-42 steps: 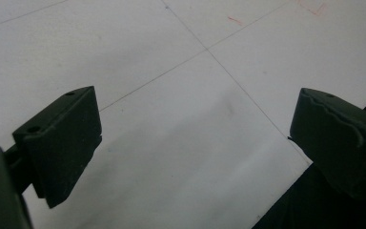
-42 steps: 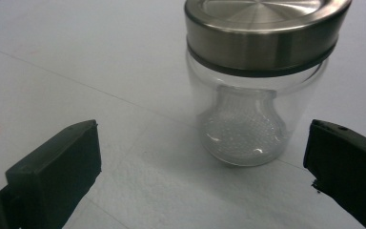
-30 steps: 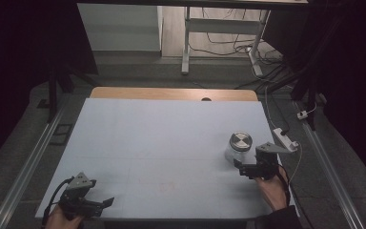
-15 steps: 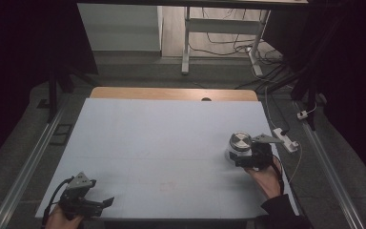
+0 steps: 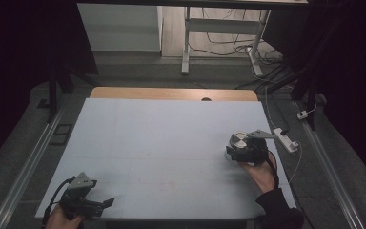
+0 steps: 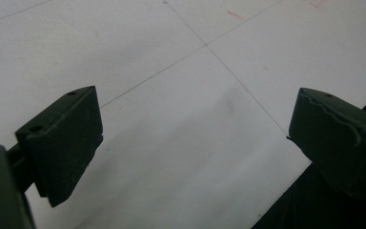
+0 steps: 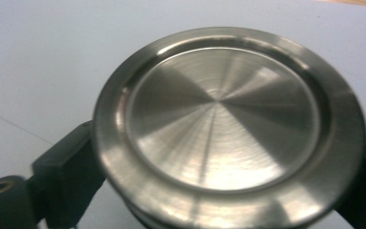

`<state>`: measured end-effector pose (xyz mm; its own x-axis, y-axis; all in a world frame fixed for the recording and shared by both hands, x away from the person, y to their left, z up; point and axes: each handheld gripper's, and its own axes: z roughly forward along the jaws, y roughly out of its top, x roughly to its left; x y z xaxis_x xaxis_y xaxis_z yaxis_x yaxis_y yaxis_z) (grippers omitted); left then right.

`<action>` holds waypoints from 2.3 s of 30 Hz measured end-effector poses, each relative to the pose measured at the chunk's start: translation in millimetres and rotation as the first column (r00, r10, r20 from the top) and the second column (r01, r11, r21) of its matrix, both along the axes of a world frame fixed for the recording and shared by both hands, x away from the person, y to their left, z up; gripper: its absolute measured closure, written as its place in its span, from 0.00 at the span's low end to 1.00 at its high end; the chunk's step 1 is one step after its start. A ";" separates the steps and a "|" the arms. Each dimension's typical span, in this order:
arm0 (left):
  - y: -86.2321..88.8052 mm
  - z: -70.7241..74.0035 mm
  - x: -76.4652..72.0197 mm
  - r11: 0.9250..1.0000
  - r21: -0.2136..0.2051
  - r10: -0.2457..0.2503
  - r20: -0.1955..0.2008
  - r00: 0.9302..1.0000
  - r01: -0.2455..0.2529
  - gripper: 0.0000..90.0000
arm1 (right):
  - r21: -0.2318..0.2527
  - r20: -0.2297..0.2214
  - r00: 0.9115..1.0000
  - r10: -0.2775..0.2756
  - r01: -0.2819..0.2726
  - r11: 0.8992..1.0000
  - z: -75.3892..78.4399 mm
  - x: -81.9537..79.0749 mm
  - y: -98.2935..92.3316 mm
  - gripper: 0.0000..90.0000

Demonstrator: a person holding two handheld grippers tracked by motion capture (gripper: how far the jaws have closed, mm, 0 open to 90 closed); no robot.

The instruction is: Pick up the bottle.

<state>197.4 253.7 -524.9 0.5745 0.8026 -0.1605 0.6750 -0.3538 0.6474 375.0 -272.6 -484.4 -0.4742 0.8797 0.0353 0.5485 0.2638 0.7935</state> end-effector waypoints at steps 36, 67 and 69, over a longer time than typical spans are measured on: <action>-1.6 -0.1 0.9 1.000 0.011 -0.008 -0.002 1.000 0.008 0.07 | -0.003 0.077 0.978 0.193 -0.194 0.981 16.3 -22.6 26.3 0.16; -1.7 -0.3 1.6 1.000 0.010 -0.005 -0.007 1.000 0.005 0.07 | 0.004 0.135 0.865 0.483 -0.488 0.873 42.8 -73.2 97.6 0.16; -1.7 -0.3 1.7 1.000 0.012 -0.006 -0.007 1.000 0.006 0.07 | 0.006 0.135 0.857 0.497 -0.502 0.865 43.6 -75.6 101.0 0.16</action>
